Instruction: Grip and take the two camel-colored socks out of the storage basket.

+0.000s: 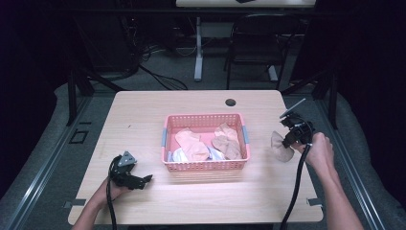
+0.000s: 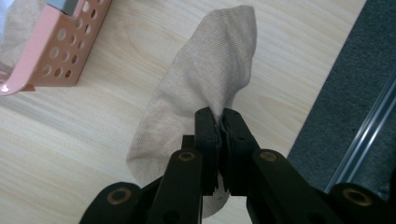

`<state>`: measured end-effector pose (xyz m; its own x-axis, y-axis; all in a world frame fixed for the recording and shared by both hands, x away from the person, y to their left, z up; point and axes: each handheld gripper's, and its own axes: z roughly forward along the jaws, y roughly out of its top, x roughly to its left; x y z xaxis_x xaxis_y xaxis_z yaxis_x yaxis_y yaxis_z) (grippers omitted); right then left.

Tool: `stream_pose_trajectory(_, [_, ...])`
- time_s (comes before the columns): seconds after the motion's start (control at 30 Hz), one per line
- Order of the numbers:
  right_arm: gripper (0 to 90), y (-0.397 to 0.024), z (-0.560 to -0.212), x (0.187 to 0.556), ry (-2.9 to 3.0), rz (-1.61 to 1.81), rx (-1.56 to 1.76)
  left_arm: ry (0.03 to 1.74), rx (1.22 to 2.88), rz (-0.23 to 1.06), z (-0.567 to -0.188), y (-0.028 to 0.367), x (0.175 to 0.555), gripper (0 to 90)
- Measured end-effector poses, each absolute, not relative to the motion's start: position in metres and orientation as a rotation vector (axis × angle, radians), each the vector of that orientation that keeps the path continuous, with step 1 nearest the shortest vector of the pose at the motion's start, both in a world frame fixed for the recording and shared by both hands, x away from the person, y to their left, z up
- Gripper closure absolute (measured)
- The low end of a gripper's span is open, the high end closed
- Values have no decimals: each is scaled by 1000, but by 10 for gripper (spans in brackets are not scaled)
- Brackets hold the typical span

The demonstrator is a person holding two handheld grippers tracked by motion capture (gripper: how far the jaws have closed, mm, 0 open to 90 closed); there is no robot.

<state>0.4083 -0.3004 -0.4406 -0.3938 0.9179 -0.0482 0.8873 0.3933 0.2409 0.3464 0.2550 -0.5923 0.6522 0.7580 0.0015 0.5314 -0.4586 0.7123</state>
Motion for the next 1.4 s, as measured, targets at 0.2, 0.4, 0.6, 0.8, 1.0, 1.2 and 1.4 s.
stream_pose_trajectory(0.2, [861,-304,-467,411,2501,242,1656,995,2172,419,-592,255,346,0])
stream_pose_trajectory(0.4, [860,-305,-490,411,2521,262,1715,994,2173,419,-592,255,346,0])
stream_pose_trajectory(0.6, [857,-308,-508,411,2550,252,1750,995,2172,418,-592,255,346,0])
stream_pose_trajectory(0.8, [572,-311,-503,409,2514,312,1761,995,2172,418,-592,255,346,0])
stream_pose_trajectory(1.0, [269,-313,-483,405,2535,418,1720,994,2172,419,-592,255,346,0])
stream_pose_trajectory(1.2, [145,-307,-463,401,2535,453,1684,994,2173,419,-592,255,346,0])
stream_pose_trajectory(1.4, [42,-300,-441,400,2535,416,1645,995,2171,419,-592,255,346,0])
